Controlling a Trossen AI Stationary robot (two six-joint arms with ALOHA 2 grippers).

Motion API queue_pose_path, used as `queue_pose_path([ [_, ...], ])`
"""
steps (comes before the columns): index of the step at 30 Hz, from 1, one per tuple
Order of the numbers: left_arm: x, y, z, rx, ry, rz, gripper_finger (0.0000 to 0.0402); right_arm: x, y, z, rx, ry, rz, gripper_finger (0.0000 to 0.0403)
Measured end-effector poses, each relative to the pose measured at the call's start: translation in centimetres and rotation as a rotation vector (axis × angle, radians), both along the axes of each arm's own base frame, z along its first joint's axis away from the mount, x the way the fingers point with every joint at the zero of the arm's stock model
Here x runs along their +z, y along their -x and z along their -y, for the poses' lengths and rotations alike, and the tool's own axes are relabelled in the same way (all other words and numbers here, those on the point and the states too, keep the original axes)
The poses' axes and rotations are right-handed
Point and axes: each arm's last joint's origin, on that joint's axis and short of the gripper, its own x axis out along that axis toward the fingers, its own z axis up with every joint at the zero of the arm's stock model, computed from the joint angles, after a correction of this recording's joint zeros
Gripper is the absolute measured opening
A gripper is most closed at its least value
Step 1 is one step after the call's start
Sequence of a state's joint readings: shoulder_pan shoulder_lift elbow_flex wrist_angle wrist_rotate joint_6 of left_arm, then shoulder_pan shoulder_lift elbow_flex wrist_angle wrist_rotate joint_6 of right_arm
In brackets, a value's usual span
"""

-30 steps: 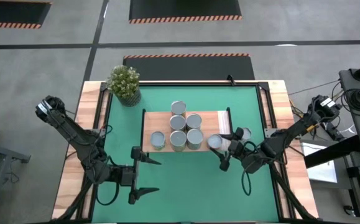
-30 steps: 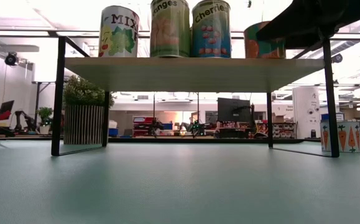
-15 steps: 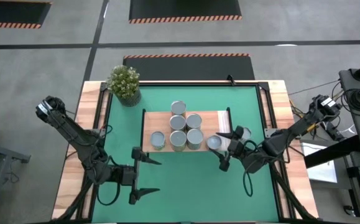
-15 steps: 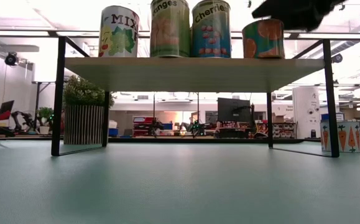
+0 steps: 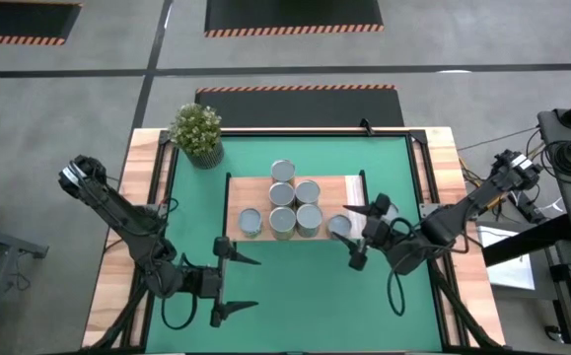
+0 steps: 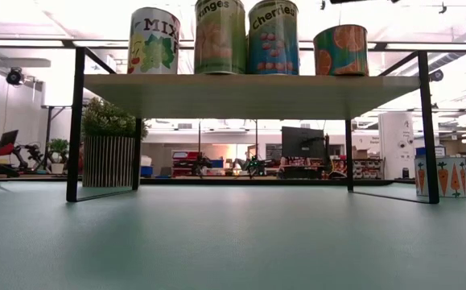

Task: Pick and place cans onto a shelf
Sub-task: Put the small canned of oranges on the shelf

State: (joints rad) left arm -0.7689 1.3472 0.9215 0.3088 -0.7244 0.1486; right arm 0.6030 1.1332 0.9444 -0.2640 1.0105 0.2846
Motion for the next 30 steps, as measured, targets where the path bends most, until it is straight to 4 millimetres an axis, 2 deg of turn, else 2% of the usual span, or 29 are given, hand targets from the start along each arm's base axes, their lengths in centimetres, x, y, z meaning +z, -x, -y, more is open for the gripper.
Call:
queue_pose_path([
  [13, 0.1, 0.0, -0.2, 0.053, -0.007, 0.005, 0.0393, 2.9, 1.1, -1.9, 0.11, -0.013, 0.001, 0.0325],
  [30, 0.1, 0.0, -0.2, 0.054, -0.007, 0.005, 0.0393, 3.5, 2.6, -4.1, 0.229, -0.109, 0.024, 0.0325],
])
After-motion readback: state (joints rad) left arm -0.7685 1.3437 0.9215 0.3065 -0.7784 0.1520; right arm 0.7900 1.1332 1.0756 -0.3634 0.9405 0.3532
